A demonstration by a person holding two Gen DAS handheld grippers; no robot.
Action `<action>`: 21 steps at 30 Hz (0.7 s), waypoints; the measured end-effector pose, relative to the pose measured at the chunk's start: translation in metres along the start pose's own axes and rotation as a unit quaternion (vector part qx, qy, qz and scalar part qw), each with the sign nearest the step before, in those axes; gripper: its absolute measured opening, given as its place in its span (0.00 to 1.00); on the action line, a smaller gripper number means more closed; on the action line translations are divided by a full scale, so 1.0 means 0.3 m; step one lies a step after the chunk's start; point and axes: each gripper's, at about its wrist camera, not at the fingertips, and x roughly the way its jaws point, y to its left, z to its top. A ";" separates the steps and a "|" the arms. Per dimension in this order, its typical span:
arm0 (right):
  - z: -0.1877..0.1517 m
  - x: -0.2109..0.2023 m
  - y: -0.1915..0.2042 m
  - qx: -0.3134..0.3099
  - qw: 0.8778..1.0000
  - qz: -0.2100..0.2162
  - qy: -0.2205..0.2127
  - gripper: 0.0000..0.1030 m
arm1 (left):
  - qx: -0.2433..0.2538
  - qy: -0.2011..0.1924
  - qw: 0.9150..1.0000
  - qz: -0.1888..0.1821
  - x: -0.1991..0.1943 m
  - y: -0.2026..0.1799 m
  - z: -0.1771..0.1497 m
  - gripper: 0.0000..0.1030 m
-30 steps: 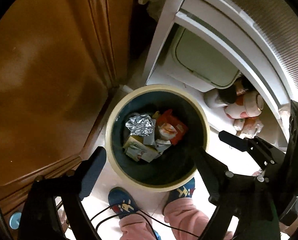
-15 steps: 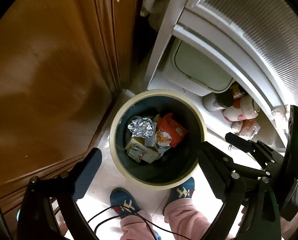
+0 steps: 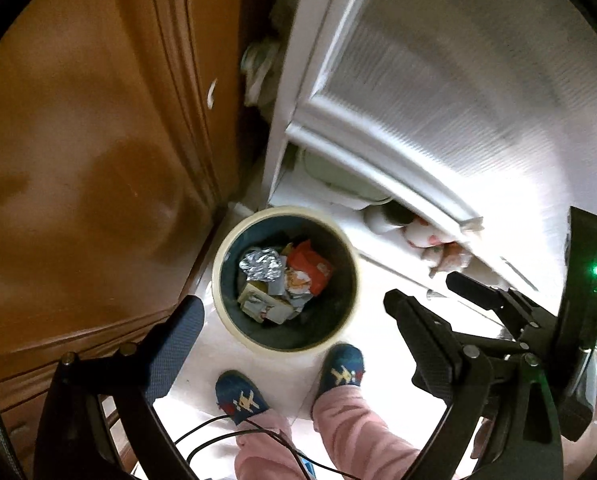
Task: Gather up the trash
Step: 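Raise both tools back toward the tissue and yellow box on the countertop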
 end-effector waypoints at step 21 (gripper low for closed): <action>0.047 -0.797 0.210 -0.088 0.991 -0.011 -0.098 0.82 | 0.066 -0.089 0.994 -0.018 -0.863 -0.206 0.064 0.93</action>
